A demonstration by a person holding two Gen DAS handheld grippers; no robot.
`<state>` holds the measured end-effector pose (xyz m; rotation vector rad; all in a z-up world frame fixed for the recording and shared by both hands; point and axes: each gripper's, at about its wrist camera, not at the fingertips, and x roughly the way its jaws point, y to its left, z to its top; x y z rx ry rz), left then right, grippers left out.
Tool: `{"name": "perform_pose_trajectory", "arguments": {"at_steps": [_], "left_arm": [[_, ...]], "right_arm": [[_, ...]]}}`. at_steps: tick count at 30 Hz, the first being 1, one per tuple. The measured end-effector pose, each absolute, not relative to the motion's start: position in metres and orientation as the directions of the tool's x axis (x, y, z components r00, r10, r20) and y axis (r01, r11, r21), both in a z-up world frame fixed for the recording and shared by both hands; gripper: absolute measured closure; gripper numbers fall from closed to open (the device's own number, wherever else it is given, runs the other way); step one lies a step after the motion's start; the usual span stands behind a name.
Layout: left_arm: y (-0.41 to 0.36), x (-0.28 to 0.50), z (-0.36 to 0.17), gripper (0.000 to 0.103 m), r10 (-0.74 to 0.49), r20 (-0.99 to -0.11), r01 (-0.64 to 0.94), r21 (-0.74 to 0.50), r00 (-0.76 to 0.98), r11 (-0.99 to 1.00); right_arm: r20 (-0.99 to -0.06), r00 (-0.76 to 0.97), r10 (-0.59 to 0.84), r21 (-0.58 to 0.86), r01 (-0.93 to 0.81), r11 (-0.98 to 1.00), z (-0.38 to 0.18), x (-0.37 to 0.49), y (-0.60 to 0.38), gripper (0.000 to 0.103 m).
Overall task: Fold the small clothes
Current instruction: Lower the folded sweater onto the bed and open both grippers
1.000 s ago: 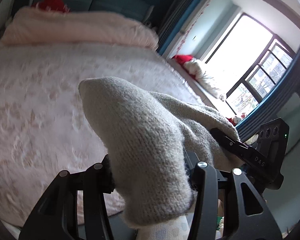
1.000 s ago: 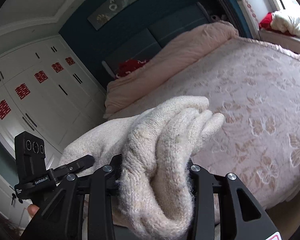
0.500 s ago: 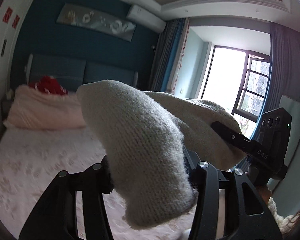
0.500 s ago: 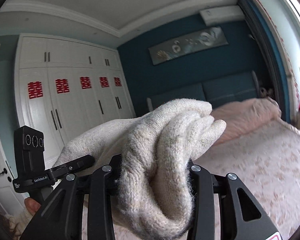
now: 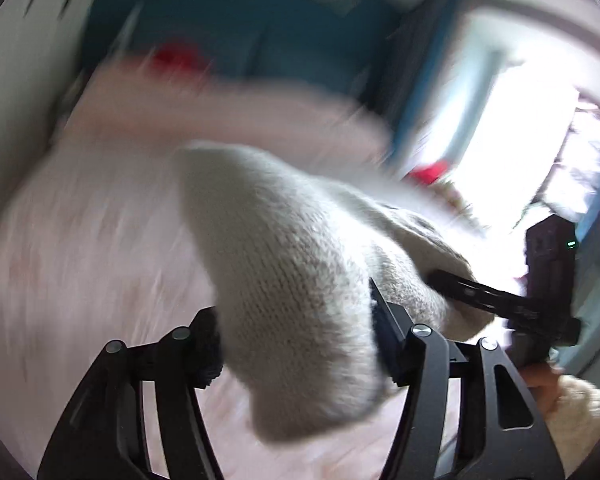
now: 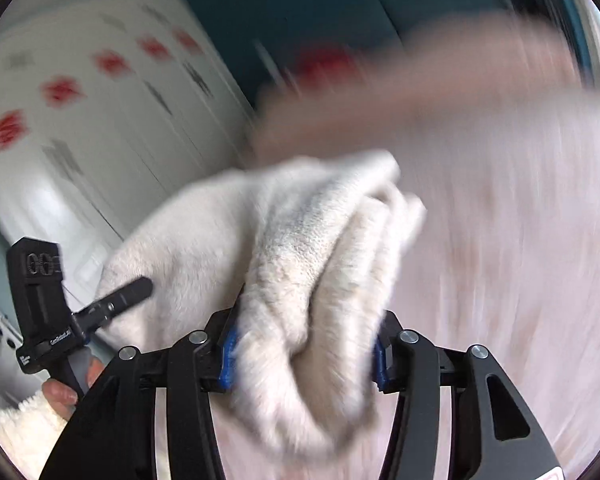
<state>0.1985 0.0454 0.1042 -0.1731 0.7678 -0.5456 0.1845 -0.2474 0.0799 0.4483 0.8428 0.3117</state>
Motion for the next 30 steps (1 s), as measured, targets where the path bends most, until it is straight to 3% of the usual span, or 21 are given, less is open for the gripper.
{"name": "perform_pose_trajectory", "arguments": {"at_steps": [1,3,10,13,16,18,19,24,30], "left_arm": [[0.052,0.199,0.059,0.049,-0.453,-0.708,0.328,-0.318,0.542,0.890],[0.072,0.188,0.020,0.052,-0.423,-0.752,0.267,-0.330,0.505,0.905],[0.109,0.163,0.054,0.046,-0.513,-0.624,0.175,-0.521,0.589,0.835],[0.084,0.175,0.065,0.046,-0.498,-0.651,0.183,-0.491,0.572,0.852],[0.061,0.176,0.042,0.046,-0.437,-0.723,0.160,-0.421,0.535,0.893],[0.059,0.176,0.014,0.047,-0.382,-0.790,0.104,-0.382,0.480,0.918],[0.061,0.179,-0.001,0.047,-0.365,-0.813,0.070,-0.376,0.454,0.924],[0.053,0.174,-0.018,0.048,-0.284,-0.836,0.092,-0.274,0.469,0.957],[0.051,0.160,0.015,0.045,-0.268,-0.832,0.085,-0.261,0.485,0.962]], "right_arm": [[-0.709,0.570,0.416,0.491,-0.025,0.871,0.045,0.182,-0.248,0.061],[-0.770,0.522,0.368,0.446,0.027,0.895,0.009,0.163,-0.252,0.066],[-0.695,0.606,0.388,0.472,-0.023,0.881,0.053,0.146,-0.248,0.069],[-0.705,0.575,0.416,0.457,-0.082,0.886,0.056,0.160,-0.219,0.075],[-0.775,0.513,0.370,0.371,-0.104,0.923,0.036,0.169,-0.191,0.080],[-0.836,0.466,0.289,0.281,-0.089,0.956,0.010,0.167,-0.182,0.095],[-0.859,0.443,0.257,0.247,-0.081,0.965,-0.006,0.167,-0.185,0.098],[-0.861,0.430,0.273,0.274,-0.060,0.960,-0.012,0.169,-0.191,0.097],[-0.836,0.505,0.214,0.232,-0.029,0.972,0.042,0.140,-0.185,0.081]]}}
